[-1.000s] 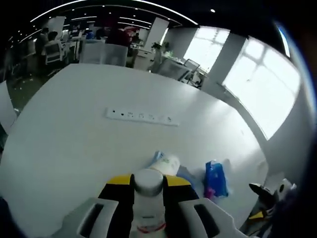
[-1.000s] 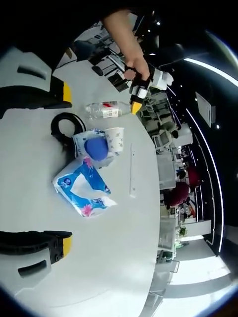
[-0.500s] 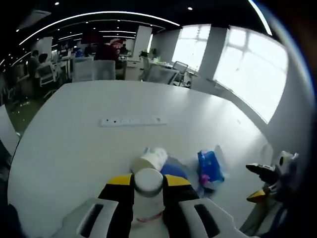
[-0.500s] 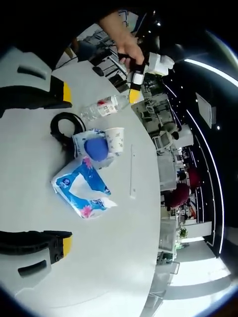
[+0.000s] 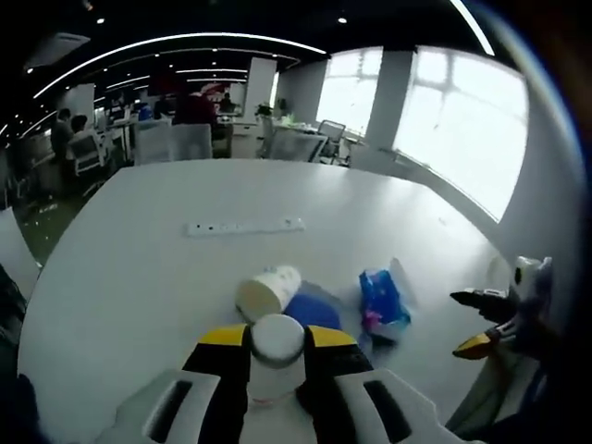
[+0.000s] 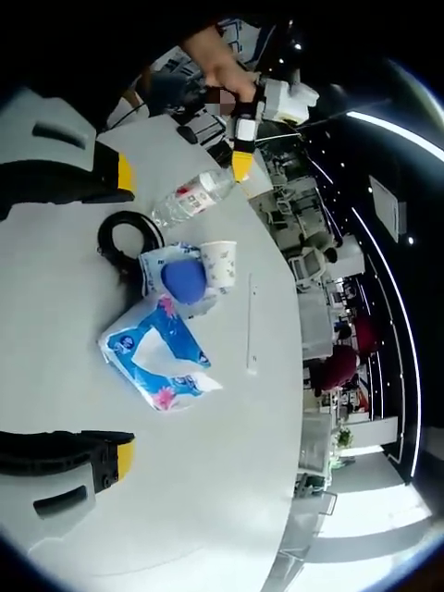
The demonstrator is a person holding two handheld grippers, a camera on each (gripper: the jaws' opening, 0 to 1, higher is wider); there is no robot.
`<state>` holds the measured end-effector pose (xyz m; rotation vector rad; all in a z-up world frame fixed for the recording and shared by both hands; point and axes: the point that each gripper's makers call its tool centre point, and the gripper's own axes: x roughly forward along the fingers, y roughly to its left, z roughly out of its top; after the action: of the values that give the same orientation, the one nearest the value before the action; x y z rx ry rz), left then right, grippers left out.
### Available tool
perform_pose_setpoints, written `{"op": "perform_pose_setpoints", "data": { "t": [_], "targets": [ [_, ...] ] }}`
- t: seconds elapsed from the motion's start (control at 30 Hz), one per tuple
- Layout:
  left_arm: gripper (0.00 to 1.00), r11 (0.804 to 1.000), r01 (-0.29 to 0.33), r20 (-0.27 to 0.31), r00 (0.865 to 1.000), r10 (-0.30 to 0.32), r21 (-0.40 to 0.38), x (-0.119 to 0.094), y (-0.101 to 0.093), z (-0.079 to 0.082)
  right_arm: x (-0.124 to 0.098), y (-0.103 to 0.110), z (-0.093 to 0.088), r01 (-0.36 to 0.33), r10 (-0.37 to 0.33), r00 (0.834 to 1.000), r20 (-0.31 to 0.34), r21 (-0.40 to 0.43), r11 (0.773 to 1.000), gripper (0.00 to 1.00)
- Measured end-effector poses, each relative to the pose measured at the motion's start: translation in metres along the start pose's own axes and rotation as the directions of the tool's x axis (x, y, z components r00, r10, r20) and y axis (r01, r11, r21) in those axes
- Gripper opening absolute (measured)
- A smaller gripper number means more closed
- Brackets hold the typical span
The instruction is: Arrange the tabletop items into an orderly group along one side of the table until the central work area is clear of visible clutter.
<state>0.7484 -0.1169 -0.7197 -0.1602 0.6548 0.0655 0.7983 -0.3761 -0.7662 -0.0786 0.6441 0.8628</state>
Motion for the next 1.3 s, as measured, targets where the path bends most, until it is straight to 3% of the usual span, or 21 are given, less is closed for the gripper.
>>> {"op": "perform_pose_setpoints", "data": {
  "t": [0.57, 0.67, 0.7, 0.77, 0.83, 0.87, 0.93, 1.0, 1.03, 1.17, 1.27, 1.3],
  "targets": [
    [0.23, 0.996, 0.041, -0.002, 0.999, -0.041, 0.074, -0.002, -0.006, 0.0, 0.002, 0.002, 0.008, 0.0, 0.0, 1.0, 0.004, -0.014, 1.0, 0.99],
    [0.27, 0.992, 0.114, -0.06, 0.992, -0.111, 0.059, -0.002, -0.011, -0.011, 0.002, 0.003, 0.01, 0.0, 0.001, 1.0, 0.011, -0.012, 1.0, 0.99],
    [0.27, 0.988, 0.126, -0.035, 0.992, -0.124, 0.091, -0.003, -0.009, -0.008, 0.002, 0.003, 0.01, 0.001, 0.0, 1.0, 0.011, -0.011, 1.0, 0.99],
    [0.28, 0.982, 0.137, -0.048, 0.99, -0.132, 0.13, -0.005, -0.006, -0.01, 0.002, 0.003, 0.01, 0.002, -0.001, 1.0, 0.01, -0.014, 1.0, 0.99],
    [0.3, 0.966, 0.192, -0.055, 0.981, -0.185, 0.176, -0.005, -0.008, -0.01, 0.002, 0.004, 0.011, 0.001, -0.001, 1.0, 0.012, -0.012, 1.0, 0.99],
    [0.32, 0.968, 0.191, -0.051, 0.981, -0.185, 0.164, -0.004, -0.004, -0.009, 0.002, 0.004, 0.01, 0.002, -0.002, 1.0, 0.012, -0.011, 1.0, 0.99],
    [0.29, 0.938, 0.275, -0.043, 0.961, -0.272, 0.21, -0.005, -0.01, -0.007, 0.001, 0.004, 0.01, 0.005, -0.005, 1.0, 0.013, -0.012, 1.0, 0.99],
    [0.26, 0.937, 0.279, -0.05, 0.96, -0.275, 0.211, -0.006, -0.005, -0.007, 0.001, 0.005, 0.009, 0.006, -0.006, 1.0, 0.013, -0.009, 1.0, 0.99],
    [0.27, 0.911, 0.318, -0.037, 0.947, -0.32, 0.263, -0.006, -0.008, -0.003, 0.0, 0.005, 0.009, 0.008, -0.008, 1.0, 0.014, -0.01, 1.0, 0.99],
    [0.3, 0.865, 0.396, -0.024, 0.912, -0.409, 0.309, -0.008, -0.011, 0.006, -0.002, 0.004, 0.008, 0.013, -0.013, 1.0, 0.012, -0.01, 1.0, 0.99],
    [0.31, 0.811, 0.454, -0.029, 0.878, -0.478, 0.369, -0.009, -0.017, 0.01, -0.004, 0.003, 0.008, 0.02, -0.02, 1.0, 0.013, -0.009, 1.0, 0.99],
    [0.31, 0.778, 0.485, -0.042, 0.857, -0.513, 0.4, -0.01, -0.022, 0.01, -0.005, 0.003, 0.008, 0.022, -0.021, 1.0, 0.015, -0.007, 1.0, 0.99]
  ]
}}
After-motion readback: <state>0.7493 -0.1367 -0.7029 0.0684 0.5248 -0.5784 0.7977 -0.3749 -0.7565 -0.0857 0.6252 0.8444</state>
